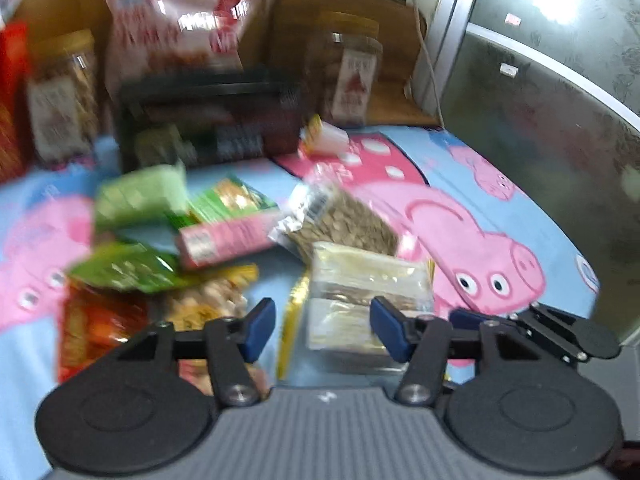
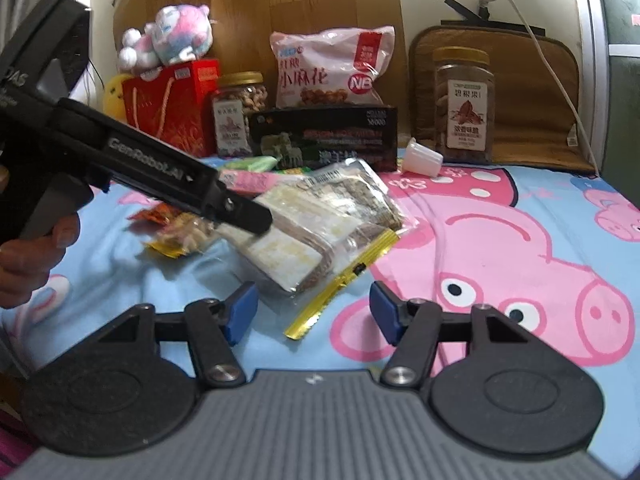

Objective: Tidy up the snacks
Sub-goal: 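Grasp the clear cake package with the left tool, then carry the cake package into the metal tin and open the left tool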

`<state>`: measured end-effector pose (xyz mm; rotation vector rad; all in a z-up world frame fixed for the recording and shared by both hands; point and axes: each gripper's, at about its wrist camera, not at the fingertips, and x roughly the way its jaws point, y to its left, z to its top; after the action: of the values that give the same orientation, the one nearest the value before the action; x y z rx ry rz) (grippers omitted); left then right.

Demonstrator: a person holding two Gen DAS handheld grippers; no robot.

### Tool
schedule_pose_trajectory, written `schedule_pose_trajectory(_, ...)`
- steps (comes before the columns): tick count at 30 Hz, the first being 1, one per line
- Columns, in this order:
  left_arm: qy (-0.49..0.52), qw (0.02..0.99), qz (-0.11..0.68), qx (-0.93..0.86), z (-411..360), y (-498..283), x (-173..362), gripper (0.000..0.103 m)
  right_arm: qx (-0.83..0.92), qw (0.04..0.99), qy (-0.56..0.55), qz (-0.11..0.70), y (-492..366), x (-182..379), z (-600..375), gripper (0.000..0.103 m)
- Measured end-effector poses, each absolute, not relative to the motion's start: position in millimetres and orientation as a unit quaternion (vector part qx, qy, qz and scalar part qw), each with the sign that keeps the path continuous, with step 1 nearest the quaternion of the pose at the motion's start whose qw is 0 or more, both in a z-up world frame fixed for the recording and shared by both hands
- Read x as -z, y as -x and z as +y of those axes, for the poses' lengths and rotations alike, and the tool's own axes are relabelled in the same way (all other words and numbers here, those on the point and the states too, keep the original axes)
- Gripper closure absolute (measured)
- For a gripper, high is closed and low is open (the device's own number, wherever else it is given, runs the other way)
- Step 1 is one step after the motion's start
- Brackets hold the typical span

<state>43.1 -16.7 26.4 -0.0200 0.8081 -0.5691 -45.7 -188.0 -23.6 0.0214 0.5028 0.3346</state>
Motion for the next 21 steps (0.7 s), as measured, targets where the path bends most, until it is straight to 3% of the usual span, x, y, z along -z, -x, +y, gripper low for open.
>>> schedule_pose_trajectory(2, 0.011, 0.876, 0.390, 0.285, -18.5, -43.1, -25.3, 0.049, -0.166, 0.954, -0.011, 0.249, 43.8, 24.2, -189.3, 0.049)
schedule_pose_trajectory(5, 0.010, 0.865, 0.401, 0.303, -22.3, -43.7, -21.8, 0.049, -0.192, 0.949, -0.008, 0.251, 43.2, 23.5, -186.8, 0.071)
schedule_pose_trajectory(6, 0.013, 0.861, 0.404, 0.308, -23.7, -46.0, -20.2, 0.049, -0.192, 0.949, -0.003, 0.249, 43.3, 22.9, -185.4, 0.074)
schedule_pose_trajectory(12, 0.017, 0.870, 0.385, 0.307, -22.4, -44.0, -36.8, 0.058, -0.210, 0.947, -0.031, 0.240, 37.1, 6.2, -191.6, 0.079)
schedule_pose_trajectory(16, 0.029, 0.887, 0.344, 0.307, -11.1, -46.0, -69.6, 0.057, -0.239, 0.950, -0.030, 0.198, 26.0, -27.7, -192.1, 0.080)
schedule_pose_trajectory(21, 0.071, 0.908, 0.306, 0.276, 8.3, -96.1, -107.7, 0.056, -0.266, 0.947, -0.020, 0.177, -47.8, -69.4, -186.8, 0.080)
